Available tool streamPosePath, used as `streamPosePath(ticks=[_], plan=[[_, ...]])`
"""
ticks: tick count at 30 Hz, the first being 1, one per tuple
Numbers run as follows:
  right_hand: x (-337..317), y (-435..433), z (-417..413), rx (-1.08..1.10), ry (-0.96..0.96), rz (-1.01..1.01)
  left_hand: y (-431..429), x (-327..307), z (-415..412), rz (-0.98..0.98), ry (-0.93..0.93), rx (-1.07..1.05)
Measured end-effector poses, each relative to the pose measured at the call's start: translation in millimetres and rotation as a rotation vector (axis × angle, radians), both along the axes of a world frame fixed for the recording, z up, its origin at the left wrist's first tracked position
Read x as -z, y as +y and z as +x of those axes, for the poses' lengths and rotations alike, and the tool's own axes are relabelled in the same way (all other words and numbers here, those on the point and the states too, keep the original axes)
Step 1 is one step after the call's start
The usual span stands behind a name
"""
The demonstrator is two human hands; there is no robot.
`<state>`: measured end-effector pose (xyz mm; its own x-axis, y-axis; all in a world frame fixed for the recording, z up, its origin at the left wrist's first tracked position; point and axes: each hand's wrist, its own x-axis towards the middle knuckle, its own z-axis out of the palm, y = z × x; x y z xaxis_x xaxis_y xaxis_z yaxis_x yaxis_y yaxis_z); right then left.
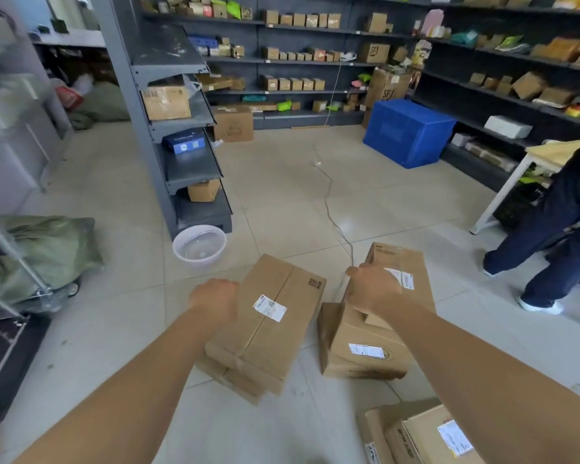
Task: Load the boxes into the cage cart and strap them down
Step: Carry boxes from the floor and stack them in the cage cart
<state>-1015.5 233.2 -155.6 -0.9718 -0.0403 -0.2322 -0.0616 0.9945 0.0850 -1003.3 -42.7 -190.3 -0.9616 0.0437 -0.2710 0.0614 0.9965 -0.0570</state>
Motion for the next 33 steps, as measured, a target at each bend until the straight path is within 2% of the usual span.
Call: streamPosePath(ticks=[11, 16, 25, 33], plan=[[74.5, 53.7, -120.8, -0.135, -0.18, 0.022, 43.4, 89.4, -40.7, 0.148, -0.187, -0.331], [109.5, 51.3, -177.7, -0.179, -0.256, -0.003, 49.3, 130.1, -57.6, 0.19, -0.257, -0.455], [176.6, 43.4, -280.9, -0.229, -0.365, 0.025, 54.3, 209.8, -112.6, 0.393, -0.378, -0.698], [250.0, 34.4, -356.8, -0.243, -0.461, -0.011, 59.8, 274.5, -146.7, 0.56, -0.44, -1.021]])
